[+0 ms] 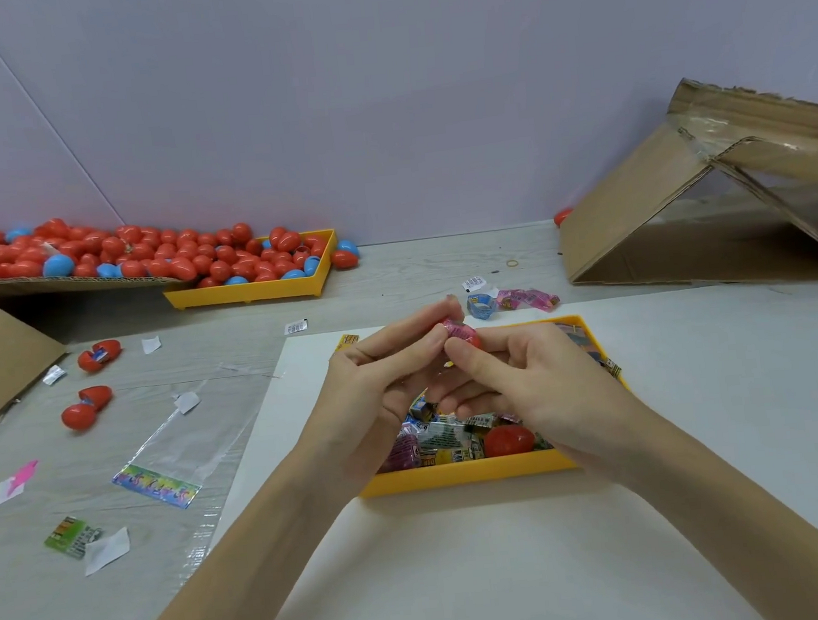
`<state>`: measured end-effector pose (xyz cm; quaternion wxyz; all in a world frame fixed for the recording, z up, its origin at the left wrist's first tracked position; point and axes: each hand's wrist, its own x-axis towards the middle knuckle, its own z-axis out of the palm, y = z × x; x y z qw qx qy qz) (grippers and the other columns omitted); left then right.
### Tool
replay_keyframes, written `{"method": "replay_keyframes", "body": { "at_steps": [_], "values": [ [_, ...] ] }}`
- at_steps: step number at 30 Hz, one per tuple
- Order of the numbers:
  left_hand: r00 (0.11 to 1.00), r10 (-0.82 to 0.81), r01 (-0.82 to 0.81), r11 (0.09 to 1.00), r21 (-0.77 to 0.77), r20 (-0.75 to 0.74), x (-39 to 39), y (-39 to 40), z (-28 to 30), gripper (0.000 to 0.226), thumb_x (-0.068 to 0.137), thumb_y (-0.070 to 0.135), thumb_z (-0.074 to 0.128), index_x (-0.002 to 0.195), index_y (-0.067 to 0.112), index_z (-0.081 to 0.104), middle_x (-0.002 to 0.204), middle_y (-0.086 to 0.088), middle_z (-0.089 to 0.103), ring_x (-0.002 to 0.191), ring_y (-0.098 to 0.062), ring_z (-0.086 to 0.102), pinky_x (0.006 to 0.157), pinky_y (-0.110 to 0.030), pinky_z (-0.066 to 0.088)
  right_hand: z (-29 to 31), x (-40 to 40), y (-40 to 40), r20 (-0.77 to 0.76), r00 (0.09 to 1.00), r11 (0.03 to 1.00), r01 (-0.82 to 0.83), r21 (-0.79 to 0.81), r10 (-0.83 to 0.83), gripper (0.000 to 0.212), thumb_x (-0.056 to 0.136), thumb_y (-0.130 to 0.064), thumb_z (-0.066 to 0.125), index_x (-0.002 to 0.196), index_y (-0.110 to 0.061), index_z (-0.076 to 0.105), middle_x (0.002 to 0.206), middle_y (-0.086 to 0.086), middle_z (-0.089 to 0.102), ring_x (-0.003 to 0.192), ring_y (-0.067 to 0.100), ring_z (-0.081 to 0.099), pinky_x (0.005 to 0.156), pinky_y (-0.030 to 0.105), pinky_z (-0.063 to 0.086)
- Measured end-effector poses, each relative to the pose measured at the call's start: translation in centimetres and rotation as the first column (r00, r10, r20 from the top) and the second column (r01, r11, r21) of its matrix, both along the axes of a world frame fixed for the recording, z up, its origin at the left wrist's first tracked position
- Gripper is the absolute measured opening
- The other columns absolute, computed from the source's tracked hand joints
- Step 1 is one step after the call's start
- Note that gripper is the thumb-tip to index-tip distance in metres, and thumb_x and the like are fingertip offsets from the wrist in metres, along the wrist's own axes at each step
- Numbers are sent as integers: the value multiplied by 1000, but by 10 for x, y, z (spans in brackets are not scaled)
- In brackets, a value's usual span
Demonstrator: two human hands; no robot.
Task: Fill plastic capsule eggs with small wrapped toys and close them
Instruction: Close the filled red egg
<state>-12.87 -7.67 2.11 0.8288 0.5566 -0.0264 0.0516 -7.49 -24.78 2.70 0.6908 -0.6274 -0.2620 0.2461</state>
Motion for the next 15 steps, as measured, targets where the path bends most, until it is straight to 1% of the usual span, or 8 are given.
{"method": "replay_keyframes", "body": {
  "at_steps": [4,6,8,10,11,12,13,15],
  "values": [
    [998,2,-5,999,51,63,-1,0,-1,35,91,16,70,126,11,74,133,-8,70,127,-22,65,98,-24,53,0,4,-2,129,991,999,-18,-47,24,29,100,-34,56,105,-12,73,91,8,80,84,19,77,76,25,60],
    [994,18,-31,994,108,112,-2,-2,0,37,95,16,68,131,11,71,135,-8,69,130,-22,62,102,-25,52,-2,6,-2,208,978,998,25,-60,-12,19,103,-25,59,105,-12,73,91,7,79,85,18,76,77,26,60],
    [988,56,-81,981,174,147,-3,-3,1,37,99,21,65,135,16,68,137,-3,68,133,-20,60,105,-31,52,-5,6,-1,320,945,992,99,-71,-72,14,101,-16,64,111,-13,74,91,4,79,87,17,75,79,27,60],
    [977,144,-189,929,319,159,-3,-6,1,34,97,32,69,131,26,71,129,3,72,126,-18,65,102,-34,55,-8,5,0,452,881,975,200,-94,-137,22,97,-17,71,119,-20,74,93,-2,78,91,14,74,83,30,60],
    [967,191,-242,892,381,169,-4,-8,1,33,94,34,72,126,30,73,123,4,74,120,-16,68,98,-33,57,-8,4,-1,504,847,964,248,-97,-167,26,96,-20,73,122,-24,73,96,-7,77,93,11,73,84,31,60],
    [957,225,-281,870,405,181,-4,-10,0,32,91,33,74,123,31,75,118,4,76,115,-16,70,94,-31,59,-8,3,-1,535,823,955,281,-94,-190,30,94,-21,74,124,-26,73,98,-11,76,95,9,73,86,31,60],
    [950,245,-304,865,400,192,-3,-11,-2,31,90,30,76,121,29,76,116,3,76,111,-17,71,92,-30,59,-8,3,-2,537,820,953,290,-89,-199,32,94,-21,75,125,-26,72,100,-12,76,96,7,72,87,30,60],
    [938,253,-328,867,374,234,-2,-11,-2,33,87,21,78,120,22,77,119,0,74,108,-20,73,89,-28,60,-6,3,-2,456,870,968,244,-67,-187,35,95,-16,73,129,-25,69,102,-10,75,100,8,72,90,31,60]
  ]
}}
